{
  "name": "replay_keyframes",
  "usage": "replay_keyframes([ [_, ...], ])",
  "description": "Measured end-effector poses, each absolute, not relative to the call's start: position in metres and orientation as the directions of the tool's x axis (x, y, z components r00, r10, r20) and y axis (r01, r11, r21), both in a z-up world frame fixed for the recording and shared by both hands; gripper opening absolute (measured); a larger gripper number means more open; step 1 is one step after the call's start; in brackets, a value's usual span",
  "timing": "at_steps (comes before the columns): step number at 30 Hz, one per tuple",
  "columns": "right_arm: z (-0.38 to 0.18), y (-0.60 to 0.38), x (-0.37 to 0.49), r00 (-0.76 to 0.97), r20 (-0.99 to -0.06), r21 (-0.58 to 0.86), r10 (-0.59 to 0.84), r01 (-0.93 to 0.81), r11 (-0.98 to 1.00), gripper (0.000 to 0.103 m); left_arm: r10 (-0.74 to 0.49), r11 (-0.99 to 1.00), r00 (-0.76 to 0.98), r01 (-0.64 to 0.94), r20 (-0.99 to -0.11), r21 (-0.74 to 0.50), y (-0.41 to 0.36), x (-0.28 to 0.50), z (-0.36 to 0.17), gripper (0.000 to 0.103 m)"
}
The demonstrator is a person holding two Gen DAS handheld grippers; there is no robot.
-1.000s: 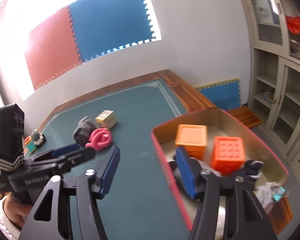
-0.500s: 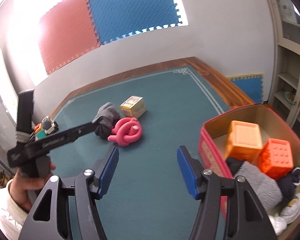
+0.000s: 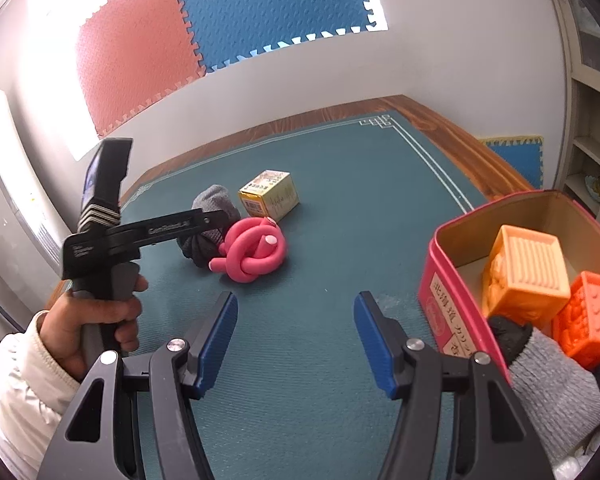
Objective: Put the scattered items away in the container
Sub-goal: 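Grasp the grey knit glove bundle with the left gripper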
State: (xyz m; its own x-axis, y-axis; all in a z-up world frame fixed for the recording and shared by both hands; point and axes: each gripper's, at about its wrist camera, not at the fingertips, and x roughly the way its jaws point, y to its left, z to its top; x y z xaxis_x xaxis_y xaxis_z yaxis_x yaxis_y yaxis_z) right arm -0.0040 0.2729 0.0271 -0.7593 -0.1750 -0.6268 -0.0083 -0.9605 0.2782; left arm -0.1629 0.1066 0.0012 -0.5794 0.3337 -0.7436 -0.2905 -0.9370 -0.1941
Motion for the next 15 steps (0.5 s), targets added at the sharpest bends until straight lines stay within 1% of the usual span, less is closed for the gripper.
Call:
replay_keyframes([
  [2, 0.023, 0.273, -0.007, -0.753, -0.633, 0.285, -0.181, -0.009, -0.959, 0.065, 0.326, -0.940, -0.569, -0.280, -0.755, -0.195, 0.107, -0.167, -0.008, 0.080],
  [5, 0.020, 0.271, -0.010, -0.745, -0.640, 0.285, -0.185, -0.007, -0.958, 0.065, 0.330, -0.940, -0.576, -0.276, -0.748, -0.202, 0.104, -0.168, -0.013, 0.079],
  [7, 0.018, 0.269, -0.011, -0.742, -0.645, 0.279, -0.183, -0.006, -0.960, 0.065, 0.331, -0.940, -0.583, -0.275, -0.743, -0.202, 0.103, -0.166, -0.012, 0.071],
  [8, 0.017, 0.268, -0.012, -0.740, -0.647, 0.276, -0.182, -0.005, -0.961, 0.065, 0.336, -0.938, -0.583, -0.275, -0.740, -0.210, 0.101, -0.166, -0.012, 0.059],
  [9, 0.017, 0.267, -0.013, -0.737, -0.650, 0.276, -0.183, -0.004, -0.961, 0.065, 0.342, -0.937, -0.584, -0.273, -0.736, -0.218, 0.099, -0.166, -0.012, 0.055],
  [12, 0.018, 0.265, -0.016, -0.728, -0.659, 0.278, -0.190, -0.002, -0.961, 0.065, 0.366, -0.929, -0.588, -0.275, -0.721, -0.248, 0.093, -0.164, -0.010, 0.049],
  [15, 0.019, 0.262, -0.019, -0.718, -0.668, 0.280, -0.196, 0.001, -0.960, 0.065, 0.380, -0.924, -0.601, -0.284, -0.704, -0.256, 0.088, -0.158, -0.004, 0.049],
])
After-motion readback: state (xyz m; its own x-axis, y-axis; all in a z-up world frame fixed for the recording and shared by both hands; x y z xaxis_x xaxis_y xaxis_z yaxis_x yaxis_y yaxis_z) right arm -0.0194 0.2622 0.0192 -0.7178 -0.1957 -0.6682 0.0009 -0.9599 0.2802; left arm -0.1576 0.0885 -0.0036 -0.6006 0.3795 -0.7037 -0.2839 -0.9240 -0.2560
